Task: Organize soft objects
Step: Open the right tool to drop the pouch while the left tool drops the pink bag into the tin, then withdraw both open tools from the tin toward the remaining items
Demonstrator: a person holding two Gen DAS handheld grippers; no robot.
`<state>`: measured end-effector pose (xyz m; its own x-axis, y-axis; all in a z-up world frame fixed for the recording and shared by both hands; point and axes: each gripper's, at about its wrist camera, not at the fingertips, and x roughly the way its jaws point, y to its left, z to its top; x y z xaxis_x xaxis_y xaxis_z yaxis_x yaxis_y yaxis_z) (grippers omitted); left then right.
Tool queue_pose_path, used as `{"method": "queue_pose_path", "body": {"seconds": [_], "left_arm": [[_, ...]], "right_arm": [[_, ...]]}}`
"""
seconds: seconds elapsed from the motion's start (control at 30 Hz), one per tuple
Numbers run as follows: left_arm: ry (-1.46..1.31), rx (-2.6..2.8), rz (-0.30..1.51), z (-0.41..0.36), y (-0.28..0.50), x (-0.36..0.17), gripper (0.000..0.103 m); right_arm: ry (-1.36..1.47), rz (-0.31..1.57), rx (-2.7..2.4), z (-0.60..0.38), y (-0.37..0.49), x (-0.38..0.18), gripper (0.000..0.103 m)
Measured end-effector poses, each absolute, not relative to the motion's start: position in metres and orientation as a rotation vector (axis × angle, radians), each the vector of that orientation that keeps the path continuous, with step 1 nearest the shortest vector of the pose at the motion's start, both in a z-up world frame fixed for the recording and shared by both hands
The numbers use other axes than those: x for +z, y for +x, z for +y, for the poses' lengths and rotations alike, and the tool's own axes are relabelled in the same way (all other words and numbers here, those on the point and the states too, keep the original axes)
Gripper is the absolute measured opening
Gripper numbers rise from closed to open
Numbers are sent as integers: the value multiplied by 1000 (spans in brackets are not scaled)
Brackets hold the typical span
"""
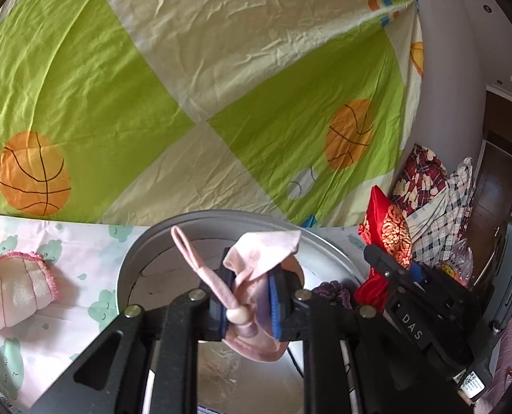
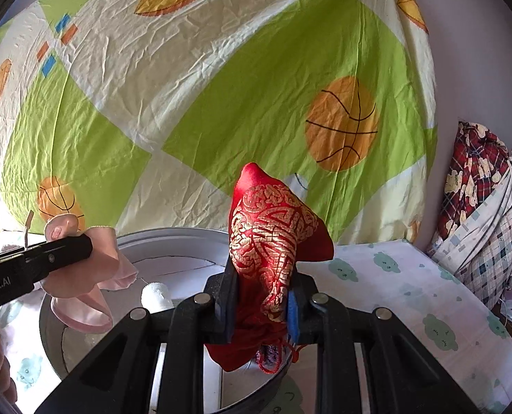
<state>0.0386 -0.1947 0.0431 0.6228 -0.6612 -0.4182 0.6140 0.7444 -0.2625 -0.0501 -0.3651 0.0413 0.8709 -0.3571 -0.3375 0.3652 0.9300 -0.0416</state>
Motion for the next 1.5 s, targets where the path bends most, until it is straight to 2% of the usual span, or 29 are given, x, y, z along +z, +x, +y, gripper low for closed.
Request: {"method": "queue_pose_path", "body": {"seconds": [0.6,0.67,0.73,0.8,0.9,1.07,1.5], "left_arm": [[8,-612,584,-211,46,19,17],[11,-591,572,-210,45,18,31],[8,-574,554,-207,43,21,85],[-25,-527,492,-195,36,29,103],[-65,-491,414,-179,30,43,103],[-118,-401,380,-153,34,55,103],[-42,-230,334,-108,23,43,103]], "right_arm": [[69,452,-313,-367,-32,24,26],[94,457,-285,-368,-32,23,41],[109,437,-286,-367,-36,25,72],[110,363,-309,-367,-47,33,77],[117,256,-366,-370,-64,45,77],[181,130,-468,-384,-88,58,85],[122,102,-470,-368,-94,58,88]]}}
